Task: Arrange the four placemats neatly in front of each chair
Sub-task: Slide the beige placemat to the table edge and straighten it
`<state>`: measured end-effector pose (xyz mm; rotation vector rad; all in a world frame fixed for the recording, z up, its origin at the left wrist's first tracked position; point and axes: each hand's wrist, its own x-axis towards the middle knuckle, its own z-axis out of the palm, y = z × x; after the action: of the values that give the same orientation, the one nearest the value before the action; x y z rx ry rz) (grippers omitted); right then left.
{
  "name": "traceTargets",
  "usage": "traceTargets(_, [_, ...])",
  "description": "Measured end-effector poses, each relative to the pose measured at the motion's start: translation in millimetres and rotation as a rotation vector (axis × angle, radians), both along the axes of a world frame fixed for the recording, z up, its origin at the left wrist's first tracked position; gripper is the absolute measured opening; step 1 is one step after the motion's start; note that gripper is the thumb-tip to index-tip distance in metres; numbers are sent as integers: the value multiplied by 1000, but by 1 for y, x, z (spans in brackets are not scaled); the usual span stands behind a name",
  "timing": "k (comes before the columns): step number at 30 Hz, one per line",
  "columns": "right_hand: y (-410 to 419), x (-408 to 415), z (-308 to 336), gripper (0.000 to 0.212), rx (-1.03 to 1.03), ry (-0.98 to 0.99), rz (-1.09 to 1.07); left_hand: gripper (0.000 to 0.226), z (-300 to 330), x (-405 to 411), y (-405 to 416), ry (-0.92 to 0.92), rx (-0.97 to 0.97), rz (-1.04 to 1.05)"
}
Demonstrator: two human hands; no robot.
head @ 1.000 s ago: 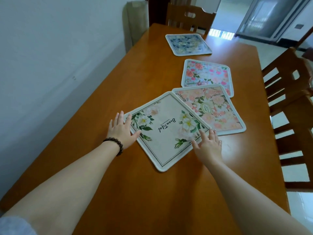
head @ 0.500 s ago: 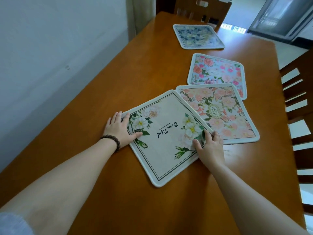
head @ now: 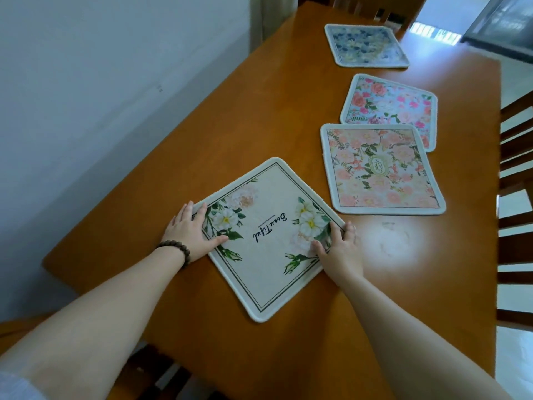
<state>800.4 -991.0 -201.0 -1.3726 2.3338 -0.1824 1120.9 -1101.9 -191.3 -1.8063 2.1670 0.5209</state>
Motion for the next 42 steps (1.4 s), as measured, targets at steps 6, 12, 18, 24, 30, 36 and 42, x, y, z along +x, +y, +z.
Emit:
traceTargets(6, [34, 34, -1, 73, 13, -7, 83, 113, 11, 42, 58, -6, 81, 87])
traceTargets(12, [52, 65, 1, 73, 49, 10, 111, 110, 10, 77, 92, -4, 73, 89])
traceTargets(18, [73, 89, 9, 72, -22, -43, -105, 105, 13, 85, 73, 48, 6, -47])
traceTargets(24, [114, 157, 1, 80, -45, -129, -289, 101, 22, 75, 40, 140, 20, -195])
traceTargets(30, [130, 196, -2, 80, -6, -81, -409, 98, 18, 62, 23, 128, 54, -316])
traceTargets(36, [131, 202, -6, 78, 13, -37, -328, 97, 3, 56, 38, 113, 42, -365])
traceTargets(42, [109, 179, -4, 81, 38, -33, -235, 96, 8, 82, 57, 118, 84, -350])
